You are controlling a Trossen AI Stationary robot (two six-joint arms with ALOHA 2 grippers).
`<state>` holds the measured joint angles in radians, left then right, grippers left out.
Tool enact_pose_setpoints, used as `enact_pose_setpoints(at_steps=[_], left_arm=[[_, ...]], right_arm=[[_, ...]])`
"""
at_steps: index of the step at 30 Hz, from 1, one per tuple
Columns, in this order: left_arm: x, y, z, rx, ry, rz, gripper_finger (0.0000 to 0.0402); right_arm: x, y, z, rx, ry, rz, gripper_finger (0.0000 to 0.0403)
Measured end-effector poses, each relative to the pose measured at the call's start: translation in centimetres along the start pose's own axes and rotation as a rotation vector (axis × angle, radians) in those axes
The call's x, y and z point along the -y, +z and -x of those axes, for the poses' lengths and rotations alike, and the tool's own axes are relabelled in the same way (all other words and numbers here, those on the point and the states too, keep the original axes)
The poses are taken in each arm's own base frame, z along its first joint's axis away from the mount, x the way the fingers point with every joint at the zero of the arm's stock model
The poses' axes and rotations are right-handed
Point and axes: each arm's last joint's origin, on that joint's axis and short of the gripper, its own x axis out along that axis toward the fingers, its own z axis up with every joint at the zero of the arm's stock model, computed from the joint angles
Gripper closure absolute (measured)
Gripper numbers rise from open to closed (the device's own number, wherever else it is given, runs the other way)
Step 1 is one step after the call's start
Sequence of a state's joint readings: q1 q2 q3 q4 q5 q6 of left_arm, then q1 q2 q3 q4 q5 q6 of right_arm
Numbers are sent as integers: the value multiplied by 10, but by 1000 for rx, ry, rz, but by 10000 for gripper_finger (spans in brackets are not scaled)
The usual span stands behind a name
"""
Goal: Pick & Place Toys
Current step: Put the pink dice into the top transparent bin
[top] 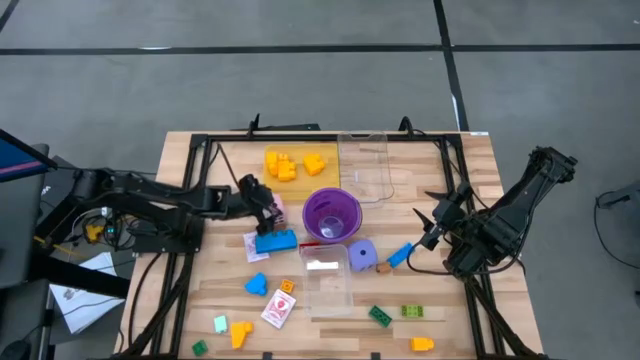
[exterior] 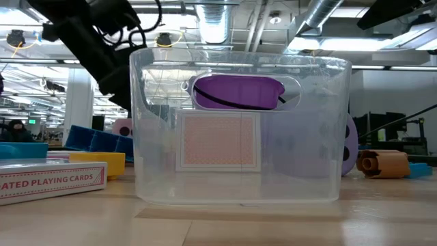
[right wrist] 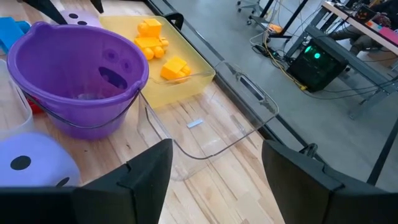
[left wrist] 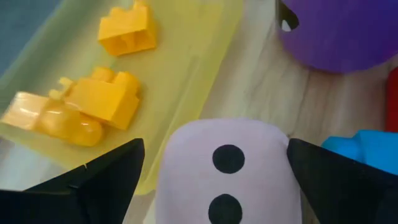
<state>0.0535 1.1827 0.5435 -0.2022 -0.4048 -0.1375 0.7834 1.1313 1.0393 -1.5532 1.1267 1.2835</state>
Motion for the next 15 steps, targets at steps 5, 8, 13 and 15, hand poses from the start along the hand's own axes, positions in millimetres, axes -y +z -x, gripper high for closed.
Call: enact_pose_setpoints(at_steps=[5, 8, 13, 15], left_arm=[[-3, 0, -6, -22, -35, 24, 13], [-1, -1, -5, -28, -57, 28, 13], [1, -3, -4, -48, -77, 31, 13], [2, -4, -4, -60, -82, 39, 13]], right_arm=[[0, 0, 0, -2, 0, 1, 161], [0, 0, 0, -4, 1, 1, 161], [0, 0, 0, -4, 1, 2, 161], [0, 0, 0, -4, 1, 1, 161]])
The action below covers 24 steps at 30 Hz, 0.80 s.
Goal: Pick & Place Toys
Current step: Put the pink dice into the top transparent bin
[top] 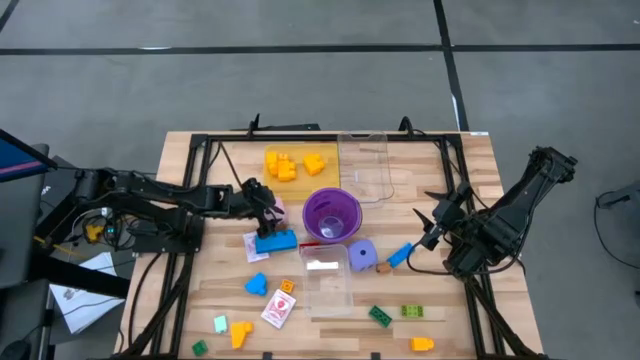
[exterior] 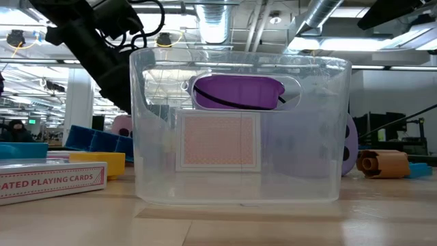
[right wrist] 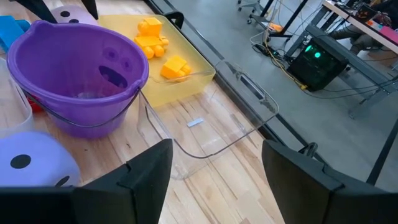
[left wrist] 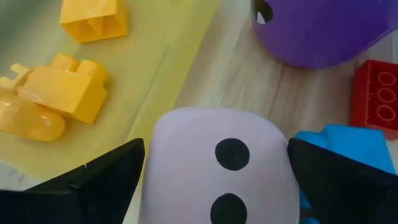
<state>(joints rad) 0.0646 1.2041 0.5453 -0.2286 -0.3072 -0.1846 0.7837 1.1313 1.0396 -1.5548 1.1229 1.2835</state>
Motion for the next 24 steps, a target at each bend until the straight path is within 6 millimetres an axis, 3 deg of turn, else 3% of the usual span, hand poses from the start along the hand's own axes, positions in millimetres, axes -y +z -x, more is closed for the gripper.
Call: enact_pose_setpoints(at_steps=[24], left_arm=[[-3, 2, 7, 37, 13, -38, 13]], right_arm=[[0, 0, 0, 0, 1, -4, 161]])
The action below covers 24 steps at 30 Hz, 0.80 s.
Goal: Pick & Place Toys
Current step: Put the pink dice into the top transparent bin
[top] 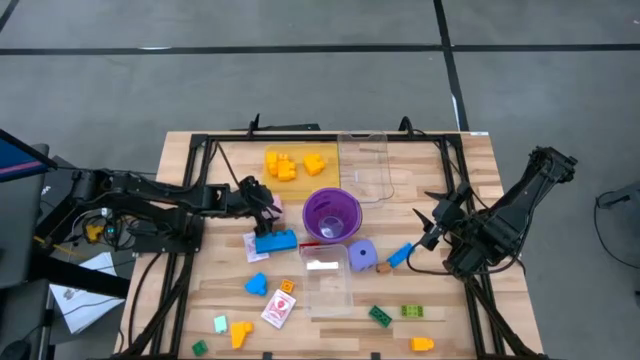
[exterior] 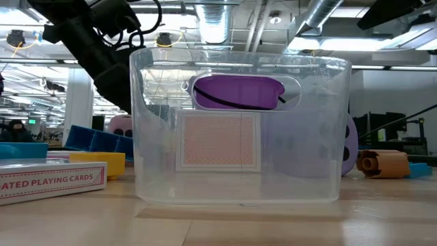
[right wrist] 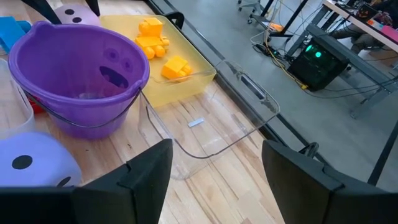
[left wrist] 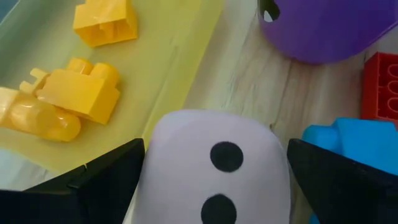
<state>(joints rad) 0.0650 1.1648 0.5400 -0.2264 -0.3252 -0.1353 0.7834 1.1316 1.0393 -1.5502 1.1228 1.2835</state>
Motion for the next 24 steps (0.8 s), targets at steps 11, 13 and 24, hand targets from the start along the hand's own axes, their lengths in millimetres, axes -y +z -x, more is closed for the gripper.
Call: enact_pose_setpoints(at_steps=[11, 13, 24], left_arm=[[0, -1, 0, -10, -8, -103, 13], [0, -1, 0, -14, -9, -115, 13], [1, -1, 1, -15, -29, -123, 13]], right_arm=[[0, 0, 0, 0, 2, -2, 161], [0, 0, 0, 0, 2, -2, 161], [-1, 0, 0, 1, 4, -9, 161]])
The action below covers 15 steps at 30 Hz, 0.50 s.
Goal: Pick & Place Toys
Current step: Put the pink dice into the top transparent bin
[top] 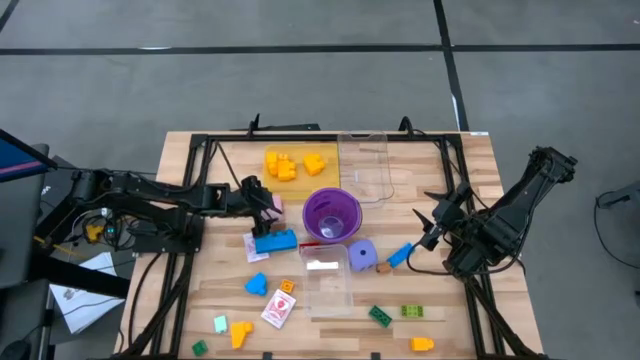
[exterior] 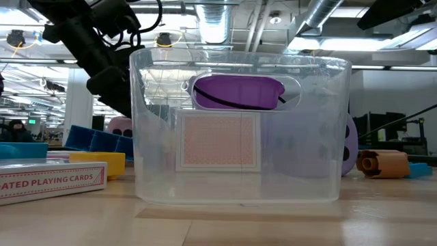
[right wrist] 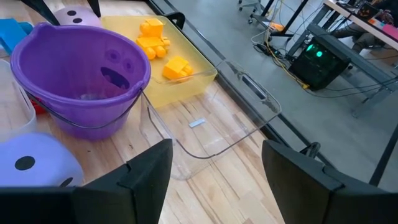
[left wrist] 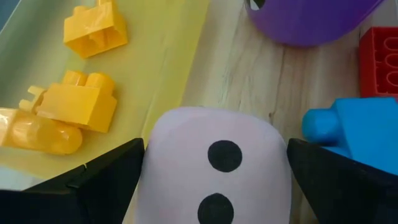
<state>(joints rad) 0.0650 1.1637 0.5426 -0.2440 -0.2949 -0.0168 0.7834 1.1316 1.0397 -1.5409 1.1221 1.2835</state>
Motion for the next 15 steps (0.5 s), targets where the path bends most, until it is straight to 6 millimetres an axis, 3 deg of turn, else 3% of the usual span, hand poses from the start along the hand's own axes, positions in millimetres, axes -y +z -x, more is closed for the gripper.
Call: enact_pose_setpoints(at_steps=[15], left_arm=[[-5, 6, 14, 83, 10, -16, 13]], right_arm=[[0, 0, 0, 0, 1, -2, 161]])
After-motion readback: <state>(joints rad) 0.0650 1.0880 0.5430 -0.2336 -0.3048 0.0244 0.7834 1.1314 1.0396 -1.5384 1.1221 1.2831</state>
